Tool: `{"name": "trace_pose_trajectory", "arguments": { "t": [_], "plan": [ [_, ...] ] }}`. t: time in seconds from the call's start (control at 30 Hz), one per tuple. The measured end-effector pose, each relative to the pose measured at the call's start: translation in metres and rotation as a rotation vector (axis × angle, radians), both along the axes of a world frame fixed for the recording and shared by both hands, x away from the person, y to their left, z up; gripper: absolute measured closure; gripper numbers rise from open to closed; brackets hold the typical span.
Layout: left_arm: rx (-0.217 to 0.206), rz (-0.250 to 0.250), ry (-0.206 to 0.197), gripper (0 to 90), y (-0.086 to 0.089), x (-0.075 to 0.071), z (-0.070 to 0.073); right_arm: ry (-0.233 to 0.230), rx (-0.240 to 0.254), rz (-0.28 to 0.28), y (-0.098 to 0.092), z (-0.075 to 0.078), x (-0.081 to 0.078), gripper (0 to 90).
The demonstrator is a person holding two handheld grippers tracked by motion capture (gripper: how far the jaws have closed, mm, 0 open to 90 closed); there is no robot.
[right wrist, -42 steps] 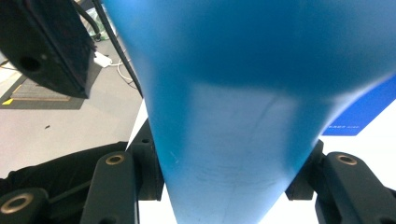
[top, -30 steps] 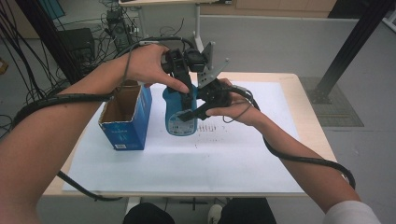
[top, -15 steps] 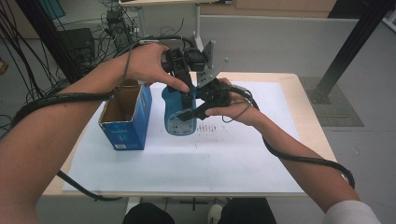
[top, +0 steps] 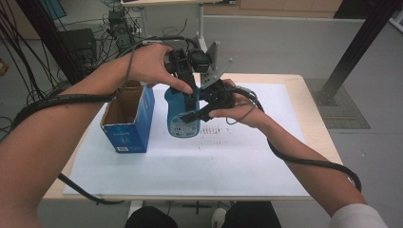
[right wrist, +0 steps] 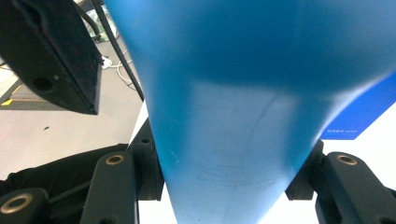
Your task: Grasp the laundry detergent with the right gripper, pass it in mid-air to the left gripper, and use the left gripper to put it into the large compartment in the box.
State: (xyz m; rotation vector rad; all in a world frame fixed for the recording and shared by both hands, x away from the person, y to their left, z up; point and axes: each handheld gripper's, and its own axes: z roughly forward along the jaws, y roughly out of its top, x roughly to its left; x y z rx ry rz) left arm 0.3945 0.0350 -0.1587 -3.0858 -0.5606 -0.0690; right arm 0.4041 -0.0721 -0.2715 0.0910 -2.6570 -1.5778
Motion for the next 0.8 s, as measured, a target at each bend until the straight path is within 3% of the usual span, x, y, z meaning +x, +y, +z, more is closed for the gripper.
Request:
{"name": "trace_pose_trajectory", "arguments": {
  "t": [0.8],
  "plan": [
    [0.003, -0.001, 0.001, 7.2, 0.0023, 0.0005, -0.0009, -0.006, 0.001, 0.008, 0.0010, 0.0018, 0.0012, 44.1]
  ]
}}
